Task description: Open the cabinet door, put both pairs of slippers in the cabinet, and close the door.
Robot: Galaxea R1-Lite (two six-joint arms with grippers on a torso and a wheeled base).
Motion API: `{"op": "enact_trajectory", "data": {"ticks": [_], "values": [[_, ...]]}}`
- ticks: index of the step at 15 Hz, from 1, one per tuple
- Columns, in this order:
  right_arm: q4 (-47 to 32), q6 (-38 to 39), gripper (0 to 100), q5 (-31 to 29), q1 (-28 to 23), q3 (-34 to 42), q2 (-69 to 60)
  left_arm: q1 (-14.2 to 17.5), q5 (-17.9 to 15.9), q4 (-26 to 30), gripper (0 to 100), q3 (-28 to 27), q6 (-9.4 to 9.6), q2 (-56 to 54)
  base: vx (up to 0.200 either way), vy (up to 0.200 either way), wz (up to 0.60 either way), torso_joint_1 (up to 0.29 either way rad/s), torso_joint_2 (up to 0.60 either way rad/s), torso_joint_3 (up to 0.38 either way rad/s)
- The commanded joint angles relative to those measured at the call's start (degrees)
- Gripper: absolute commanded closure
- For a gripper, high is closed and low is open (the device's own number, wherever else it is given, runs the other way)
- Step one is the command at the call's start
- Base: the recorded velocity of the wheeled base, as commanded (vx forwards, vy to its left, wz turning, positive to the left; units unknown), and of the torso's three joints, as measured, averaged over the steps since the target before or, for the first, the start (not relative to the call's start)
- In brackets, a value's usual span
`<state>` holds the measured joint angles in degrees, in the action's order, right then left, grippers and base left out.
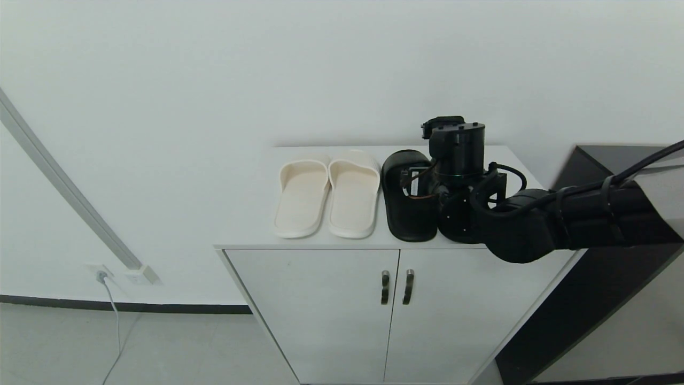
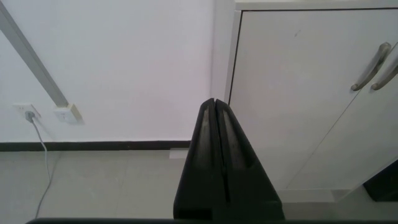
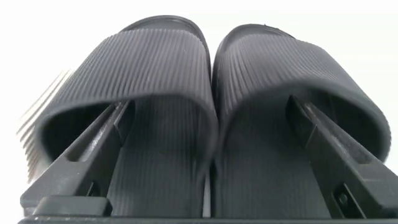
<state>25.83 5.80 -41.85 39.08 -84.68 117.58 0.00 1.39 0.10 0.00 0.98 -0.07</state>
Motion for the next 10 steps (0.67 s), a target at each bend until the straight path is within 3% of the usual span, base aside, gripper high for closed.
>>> {"op": "enact_trajectory", "data": {"ticks": [1, 7, 8, 10], "values": [[0.01, -0.27, 0, 0.01, -0.41, -2.07, 2.13, 0.0, 0.02, -0.01, 100, 0.0, -0.01, 0.07, 0.0, 0.0, 0.0, 0.0, 0.0, 0.0], [-1.75, -0.62, 0, 0.01, -1.11, -5.59, 2.83, 0.0, -0.07, -0.01, 100, 0.0, -0.1, 0.07, 0.0, 0.0, 0.0, 0.0, 0.0, 0.0], [-1.75, -0.62, 100, 0.01, -1.11, -5.59, 2.92, 0.0, 0.02, -0.01, 100, 0.0, -0.1, 0.07, 0.0, 0.0, 0.0, 0.0, 0.0, 0.0], [-1.75, -0.62, 100, 0.01, -1.2, -5.59, 2.92, 0.0, 0.02, -0.01, 100, 0.0, -0.1, 0.07, 0.0, 0.0, 0.0, 0.0, 0.0, 0.0]]}}
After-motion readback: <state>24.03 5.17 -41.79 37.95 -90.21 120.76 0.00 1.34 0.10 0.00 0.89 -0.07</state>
